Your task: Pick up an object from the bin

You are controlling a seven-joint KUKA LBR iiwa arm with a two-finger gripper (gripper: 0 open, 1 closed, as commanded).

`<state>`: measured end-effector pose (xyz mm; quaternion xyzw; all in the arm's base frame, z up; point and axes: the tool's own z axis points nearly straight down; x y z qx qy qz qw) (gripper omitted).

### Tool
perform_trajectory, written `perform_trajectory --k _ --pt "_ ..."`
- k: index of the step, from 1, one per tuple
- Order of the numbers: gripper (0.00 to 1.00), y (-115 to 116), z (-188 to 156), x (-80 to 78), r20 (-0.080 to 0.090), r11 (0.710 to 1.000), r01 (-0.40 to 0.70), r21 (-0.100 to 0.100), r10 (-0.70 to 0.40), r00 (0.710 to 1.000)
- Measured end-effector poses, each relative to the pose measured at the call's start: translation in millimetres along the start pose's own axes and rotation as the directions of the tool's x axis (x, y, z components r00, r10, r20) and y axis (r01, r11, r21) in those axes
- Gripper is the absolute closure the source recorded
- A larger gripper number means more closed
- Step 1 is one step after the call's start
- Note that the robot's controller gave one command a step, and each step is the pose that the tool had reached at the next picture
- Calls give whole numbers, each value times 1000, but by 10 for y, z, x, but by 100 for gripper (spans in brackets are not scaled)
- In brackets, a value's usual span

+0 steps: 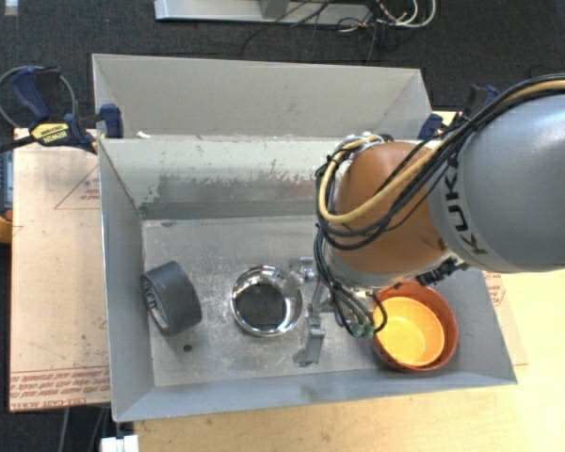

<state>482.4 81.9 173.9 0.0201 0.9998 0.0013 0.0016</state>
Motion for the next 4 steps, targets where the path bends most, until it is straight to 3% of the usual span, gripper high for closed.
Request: perform_trajectory --k 1,2,3,4 --pt "0 355 567 -163 -3 984 181 -1 -181 984" --pt "0 245 659 -45 2 989 149 -1 -149 989" --pt "0 230 598 -127 1 989 147 -2 -147 989" --pt "0 40 519 -198 3 982 191 -4 -191 982"
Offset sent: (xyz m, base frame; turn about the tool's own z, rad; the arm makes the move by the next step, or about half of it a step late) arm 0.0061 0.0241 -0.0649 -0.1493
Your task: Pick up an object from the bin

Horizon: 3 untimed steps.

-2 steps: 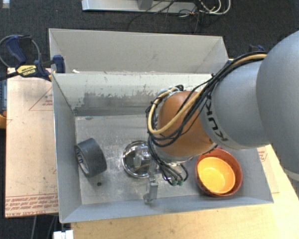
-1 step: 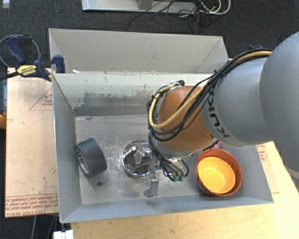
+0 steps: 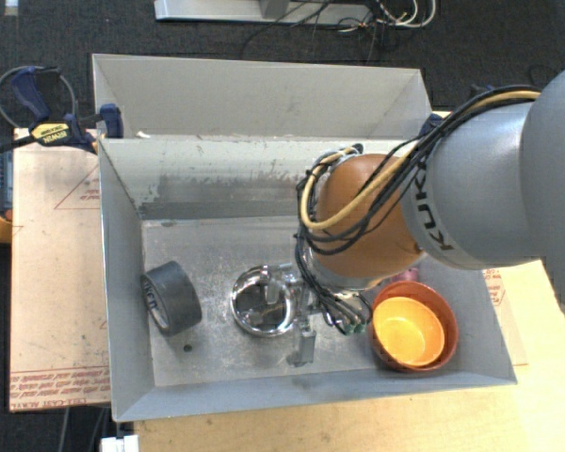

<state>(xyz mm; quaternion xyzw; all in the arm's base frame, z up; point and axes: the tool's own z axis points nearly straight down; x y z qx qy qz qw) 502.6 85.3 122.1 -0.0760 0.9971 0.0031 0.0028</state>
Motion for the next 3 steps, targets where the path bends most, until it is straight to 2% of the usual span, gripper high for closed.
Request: perform_trajectory --k 1,2,3 --pt "0 -134 89 -84 4 1000 6 4 -6 1000" --pt "0 -50 -1016 -460 2 1000 -12 2 12 1000" --pt "0 -130 -66 -142 -5 1000 10 0 -10 1000"
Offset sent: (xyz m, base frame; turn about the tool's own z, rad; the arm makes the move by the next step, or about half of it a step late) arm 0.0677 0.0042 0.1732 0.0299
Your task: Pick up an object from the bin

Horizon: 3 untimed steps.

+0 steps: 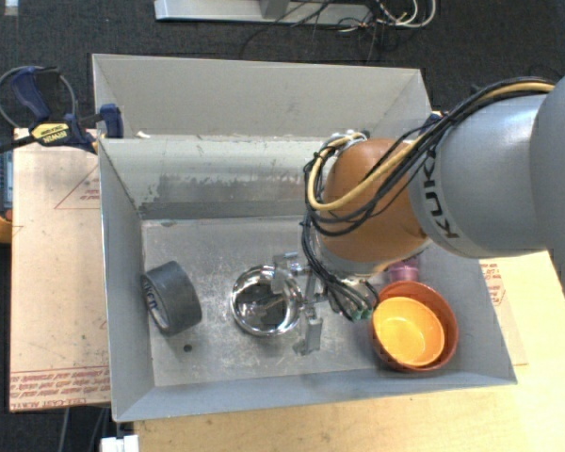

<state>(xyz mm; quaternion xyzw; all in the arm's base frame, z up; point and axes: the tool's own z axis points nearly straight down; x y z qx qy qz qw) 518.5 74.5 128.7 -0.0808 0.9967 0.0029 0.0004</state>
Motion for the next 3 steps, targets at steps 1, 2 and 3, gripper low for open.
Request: perform_trajectory --k 1,2,3 --pt "0 -23 -543 -1138 20 1000 14 1 -14 1000" --pt "0 36 88 -334 -9 1000 -28 -1 28 1000" --pt "0 183 35 -472 20 998 61 2 -61 998"
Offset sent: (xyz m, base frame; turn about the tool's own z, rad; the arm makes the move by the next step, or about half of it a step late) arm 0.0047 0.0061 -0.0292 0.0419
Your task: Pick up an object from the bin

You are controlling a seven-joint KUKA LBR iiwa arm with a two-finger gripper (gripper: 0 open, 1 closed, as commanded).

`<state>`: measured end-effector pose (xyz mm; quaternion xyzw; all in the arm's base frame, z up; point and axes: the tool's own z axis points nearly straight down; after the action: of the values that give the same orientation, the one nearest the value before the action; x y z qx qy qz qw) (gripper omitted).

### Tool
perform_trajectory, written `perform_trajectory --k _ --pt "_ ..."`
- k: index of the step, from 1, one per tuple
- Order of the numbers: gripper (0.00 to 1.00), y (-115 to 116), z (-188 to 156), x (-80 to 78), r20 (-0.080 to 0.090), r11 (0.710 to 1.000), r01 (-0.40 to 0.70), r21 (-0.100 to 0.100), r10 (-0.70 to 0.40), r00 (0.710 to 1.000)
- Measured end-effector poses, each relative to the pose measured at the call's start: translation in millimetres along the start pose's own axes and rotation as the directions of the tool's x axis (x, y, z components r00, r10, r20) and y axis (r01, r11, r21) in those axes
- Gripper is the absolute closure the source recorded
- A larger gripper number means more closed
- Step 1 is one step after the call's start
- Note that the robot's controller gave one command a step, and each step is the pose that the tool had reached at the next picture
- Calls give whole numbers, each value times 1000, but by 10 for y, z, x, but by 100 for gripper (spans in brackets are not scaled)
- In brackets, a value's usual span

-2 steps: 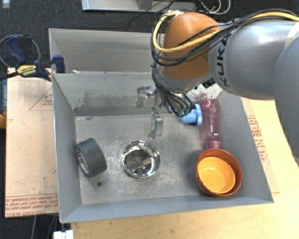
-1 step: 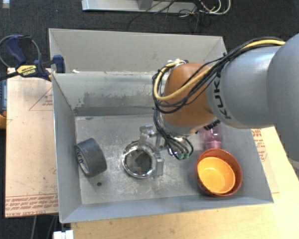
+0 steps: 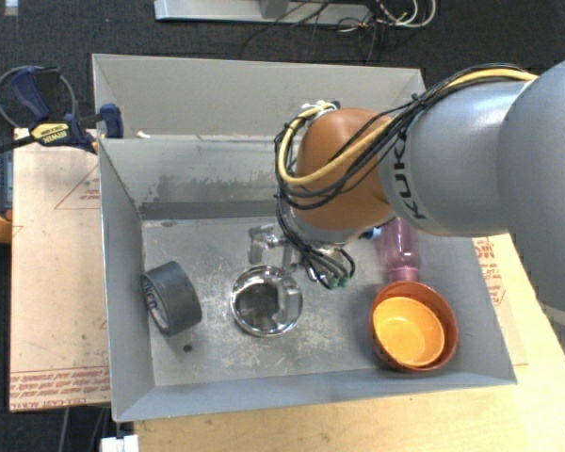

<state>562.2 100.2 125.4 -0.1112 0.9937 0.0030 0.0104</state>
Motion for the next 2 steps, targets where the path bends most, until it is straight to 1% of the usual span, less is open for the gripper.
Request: perform_trajectory --k 1,2 --pt "100 -204 399 736 -35 995 -101 -1 100 994" --pt "100 -204 398 737 -35 995 -101 -2 101 994"
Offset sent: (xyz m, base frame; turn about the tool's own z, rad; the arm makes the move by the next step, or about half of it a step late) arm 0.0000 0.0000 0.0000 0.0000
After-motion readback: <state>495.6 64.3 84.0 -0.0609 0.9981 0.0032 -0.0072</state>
